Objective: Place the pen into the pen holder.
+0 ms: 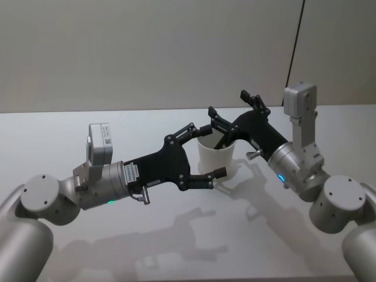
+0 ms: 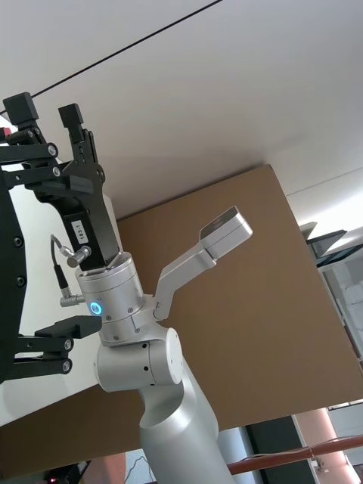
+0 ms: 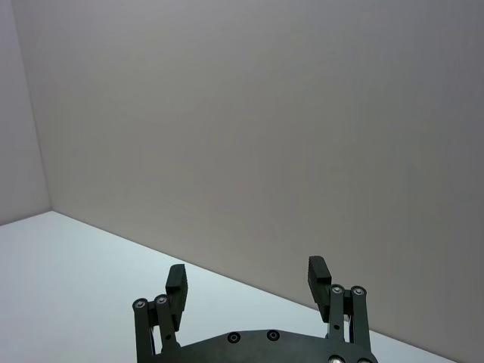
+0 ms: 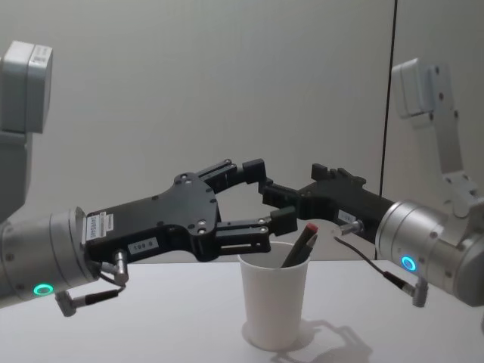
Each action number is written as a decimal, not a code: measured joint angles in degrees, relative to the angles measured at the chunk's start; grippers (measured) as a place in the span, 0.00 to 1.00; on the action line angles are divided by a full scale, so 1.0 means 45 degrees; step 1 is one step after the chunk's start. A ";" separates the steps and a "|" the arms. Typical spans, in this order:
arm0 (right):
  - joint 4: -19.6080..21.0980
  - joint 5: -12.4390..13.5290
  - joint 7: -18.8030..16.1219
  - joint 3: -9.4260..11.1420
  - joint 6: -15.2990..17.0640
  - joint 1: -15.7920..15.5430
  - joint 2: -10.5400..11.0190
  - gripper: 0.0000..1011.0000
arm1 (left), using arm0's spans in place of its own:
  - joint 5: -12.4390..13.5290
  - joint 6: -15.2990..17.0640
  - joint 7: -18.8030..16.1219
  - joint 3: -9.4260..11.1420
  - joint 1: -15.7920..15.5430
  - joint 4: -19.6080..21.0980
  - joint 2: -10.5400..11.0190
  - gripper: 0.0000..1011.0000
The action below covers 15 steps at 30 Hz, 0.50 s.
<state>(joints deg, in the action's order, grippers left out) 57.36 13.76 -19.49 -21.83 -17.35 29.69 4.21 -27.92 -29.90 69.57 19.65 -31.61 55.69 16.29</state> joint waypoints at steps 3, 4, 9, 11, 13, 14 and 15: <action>-0.0004 0.0000 0.0000 0.0000 0.0000 0.0004 -0.0004 0.99 | 0.0000 0.0000 0.0000 -0.0001 0.0000 0.0000 0.0000 0.99; -0.0006 0.0000 0.0000 0.0000 0.0000 0.0004 -0.0005 0.99 | 0.0000 0.0000 0.0000 -0.0001 0.0000 0.0000 0.0000 0.99; -0.0014 0.0000 0.0000 0.0000 0.0000 0.0010 -0.0007 0.99 | 0.0000 0.0000 0.0000 0.0000 0.0000 0.0000 0.0000 0.99; -0.0016 0.0000 0.0001 0.0001 0.0000 0.0012 -0.0007 0.99 | 0.0000 0.0000 0.0000 0.0000 0.0000 0.0000 0.0000 0.99; -0.0018 0.0000 0.0000 0.0000 0.0000 0.0013 -0.0007 0.99 | 0.0001 0.0000 0.0000 0.0000 0.0000 0.0000 0.0000 0.99; -0.0020 -0.0001 0.0001 0.0000 0.0000 0.0014 -0.0008 0.99 | 0.0000 0.0000 0.0000 0.0000 0.0000 0.0000 0.0000 0.99; -0.0020 -0.0001 0.0001 0.0000 0.0000 0.0014 -0.0007 0.99 | 0.0000 0.0000 0.0000 -0.0001 0.0001 0.0000 0.0000 0.99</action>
<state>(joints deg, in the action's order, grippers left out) 57.27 13.75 -19.49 -21.83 -17.35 29.75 4.18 -27.92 -29.89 69.57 19.64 -31.60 55.69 16.30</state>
